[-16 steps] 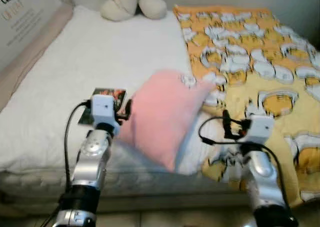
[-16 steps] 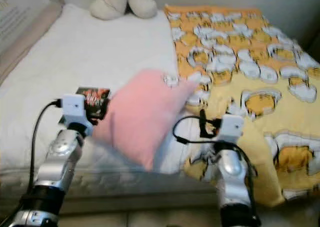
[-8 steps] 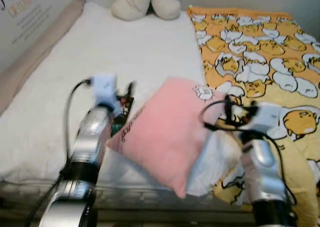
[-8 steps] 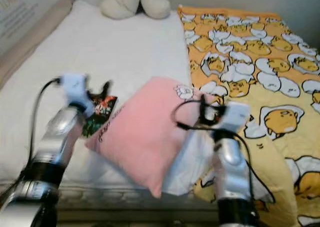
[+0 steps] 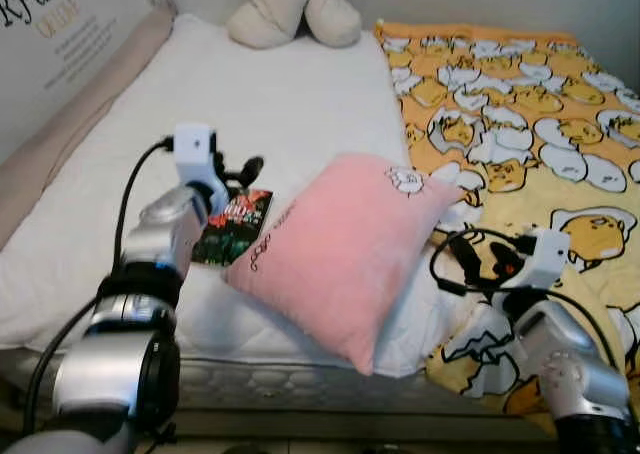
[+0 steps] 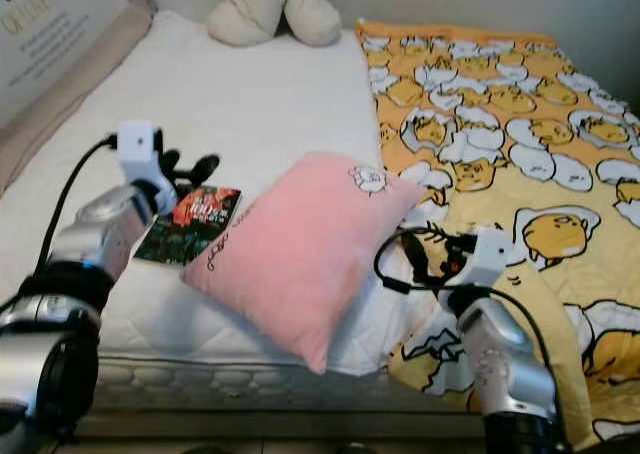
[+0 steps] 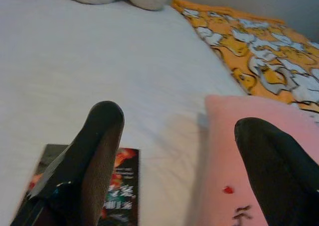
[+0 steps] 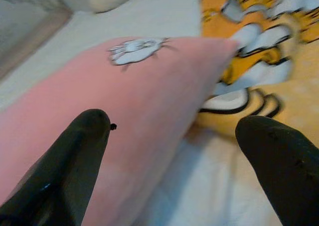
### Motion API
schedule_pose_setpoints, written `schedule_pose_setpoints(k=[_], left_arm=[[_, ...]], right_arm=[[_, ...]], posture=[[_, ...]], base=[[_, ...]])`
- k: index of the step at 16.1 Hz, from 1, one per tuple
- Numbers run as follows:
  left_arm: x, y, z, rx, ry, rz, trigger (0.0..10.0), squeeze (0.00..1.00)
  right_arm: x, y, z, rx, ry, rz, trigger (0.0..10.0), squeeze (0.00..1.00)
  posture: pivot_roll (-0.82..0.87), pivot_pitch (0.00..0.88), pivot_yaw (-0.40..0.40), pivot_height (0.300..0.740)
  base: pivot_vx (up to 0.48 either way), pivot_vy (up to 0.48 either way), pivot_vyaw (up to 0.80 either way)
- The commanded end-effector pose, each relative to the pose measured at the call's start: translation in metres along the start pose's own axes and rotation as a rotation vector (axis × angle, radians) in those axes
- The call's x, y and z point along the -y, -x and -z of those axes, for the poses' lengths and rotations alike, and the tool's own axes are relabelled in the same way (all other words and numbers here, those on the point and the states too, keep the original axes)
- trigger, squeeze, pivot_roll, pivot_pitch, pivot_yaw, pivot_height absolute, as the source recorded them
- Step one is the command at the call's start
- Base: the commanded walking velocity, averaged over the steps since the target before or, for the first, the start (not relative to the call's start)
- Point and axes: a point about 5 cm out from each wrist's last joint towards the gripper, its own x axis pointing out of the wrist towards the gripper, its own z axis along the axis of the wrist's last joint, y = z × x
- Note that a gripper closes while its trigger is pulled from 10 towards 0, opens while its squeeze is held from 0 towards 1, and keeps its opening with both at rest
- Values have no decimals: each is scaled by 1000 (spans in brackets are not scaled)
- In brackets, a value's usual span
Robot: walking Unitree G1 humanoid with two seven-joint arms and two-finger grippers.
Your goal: Clean up the room
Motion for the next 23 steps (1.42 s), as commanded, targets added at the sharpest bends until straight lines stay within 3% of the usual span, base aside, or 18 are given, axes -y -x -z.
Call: schedule_pose_setpoints(k=[1,4,6,9,10,13,16,20,23], left_arm=[[9,-4,6,-36,4,43,10000,0],[16,-5,29,-141,25,99,10000,0],[18,-5,32,-217,38,153,10000,0],[16,-6,24,-242,42,184,10000,0],[18,-8,14,-232,63,225,10000,0],[26,-7,8,-268,59,357,10000,0],[30,-5,13,-300,69,409,10000,0],[48,-6,49,-370,101,382,10000,0],[52,-6,63,-388,126,324,10000,0]], right_arm=[[-4,3,0,-14,-22,-40,10000,0],[-16,-1,10,-56,-77,-66,10000,0],[-27,6,14,-80,-138,-100,10000,0],[-33,13,16,-85,-197,-110,10000,0],[-41,14,16,-93,-247,-135,10000,0],[-54,20,16,-106,-276,-171,10000,0],[-58,28,18,-132,-271,-176,10000,0],[-55,19,25,-202,-202,-159,10000,0],[-47,9,36,-237,-167,-135,10000,0]], posture=[[-93,0,11,740],[-133,5,25,740],[-147,32,42,740],[-171,49,69,740],[-180,52,77,740],[-188,59,93,740],[-185,71,91,740],[-189,86,77,740],[-204,88,79,740]], base=[[0,0,0],[0,0,0],[0,0,0],[0,0,0],[0,0,0],[0,0,0],[0,0,0],[0,0,0],[0,0,0]])
